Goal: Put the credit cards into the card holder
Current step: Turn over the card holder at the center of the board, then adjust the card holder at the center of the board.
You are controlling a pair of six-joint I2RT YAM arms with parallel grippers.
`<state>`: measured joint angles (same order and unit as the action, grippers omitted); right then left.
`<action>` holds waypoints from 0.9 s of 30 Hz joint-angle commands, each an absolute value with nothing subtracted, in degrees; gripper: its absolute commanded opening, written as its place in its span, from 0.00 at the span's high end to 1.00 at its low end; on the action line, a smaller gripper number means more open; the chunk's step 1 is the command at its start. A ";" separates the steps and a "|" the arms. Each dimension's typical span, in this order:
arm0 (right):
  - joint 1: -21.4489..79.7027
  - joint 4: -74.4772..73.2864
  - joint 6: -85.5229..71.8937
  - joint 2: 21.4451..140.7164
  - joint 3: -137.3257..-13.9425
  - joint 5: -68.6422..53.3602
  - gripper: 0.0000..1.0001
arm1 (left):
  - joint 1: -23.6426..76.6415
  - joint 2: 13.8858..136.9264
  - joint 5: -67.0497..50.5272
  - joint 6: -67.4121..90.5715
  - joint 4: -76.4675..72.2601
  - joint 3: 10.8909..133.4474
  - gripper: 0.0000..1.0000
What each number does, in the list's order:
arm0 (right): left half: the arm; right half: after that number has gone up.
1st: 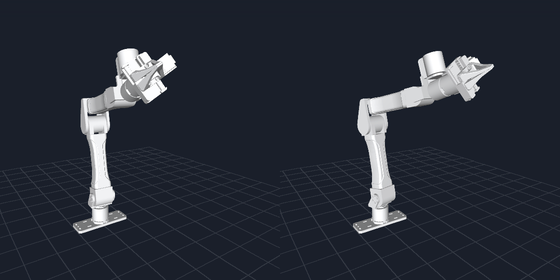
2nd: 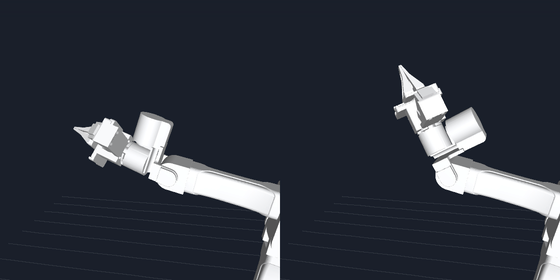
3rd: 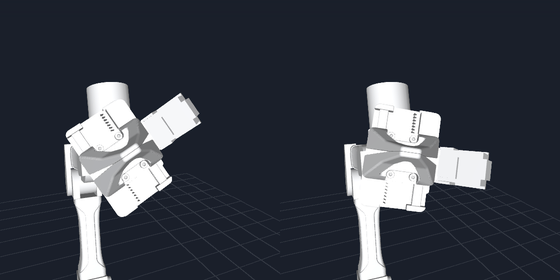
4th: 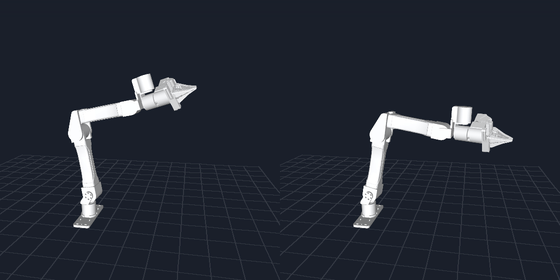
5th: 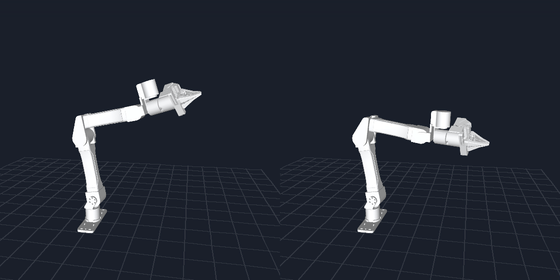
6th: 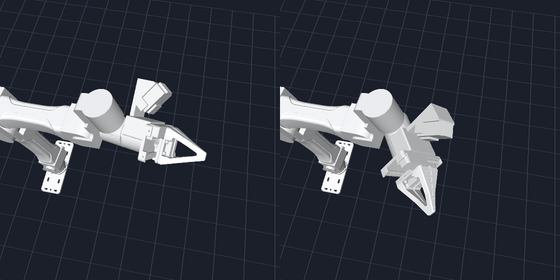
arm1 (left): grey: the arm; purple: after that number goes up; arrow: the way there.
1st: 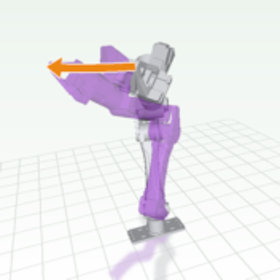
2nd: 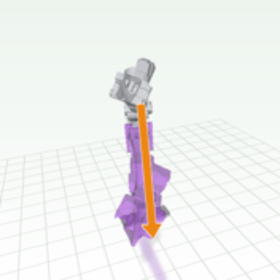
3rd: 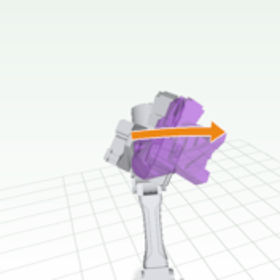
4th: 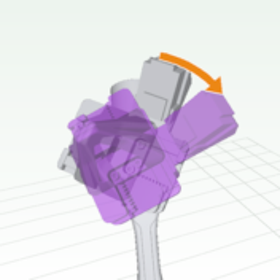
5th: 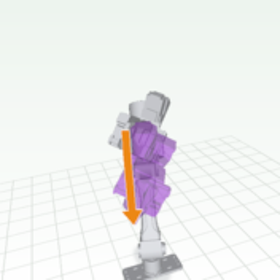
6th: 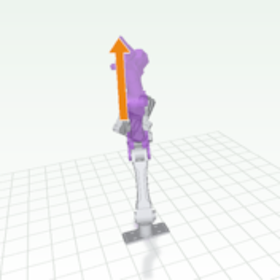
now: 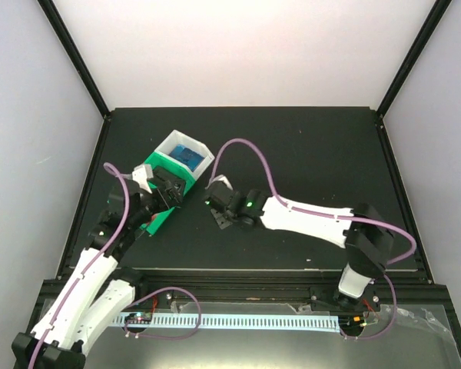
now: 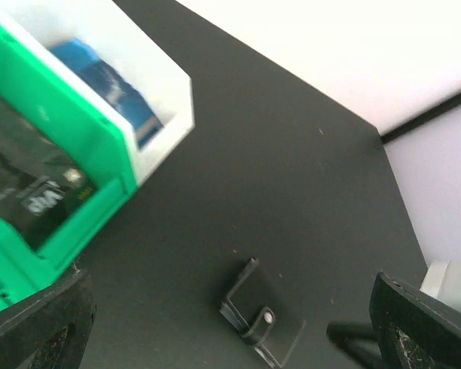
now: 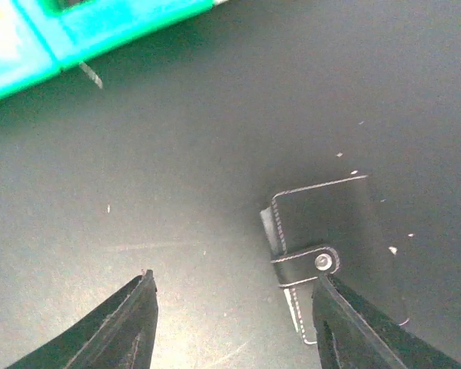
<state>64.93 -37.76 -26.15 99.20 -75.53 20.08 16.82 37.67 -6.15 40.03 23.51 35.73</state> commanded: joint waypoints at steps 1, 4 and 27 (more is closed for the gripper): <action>59.21 -32.82 -33.65 94.03 -70.28 14.70 0.43 | 17.15 42.82 -21.75 34.28 17.05 34.55 0.01; 54.38 -30.08 -38.50 89.21 -61.83 10.68 0.43 | 21.08 49.30 -23.86 31.96 13.58 35.33 0.01; 41.15 -12.59 -41.32 93.00 -45.23 -7.11 0.75 | 31.93 94.11 -22.24 26.25 11.43 53.24 0.38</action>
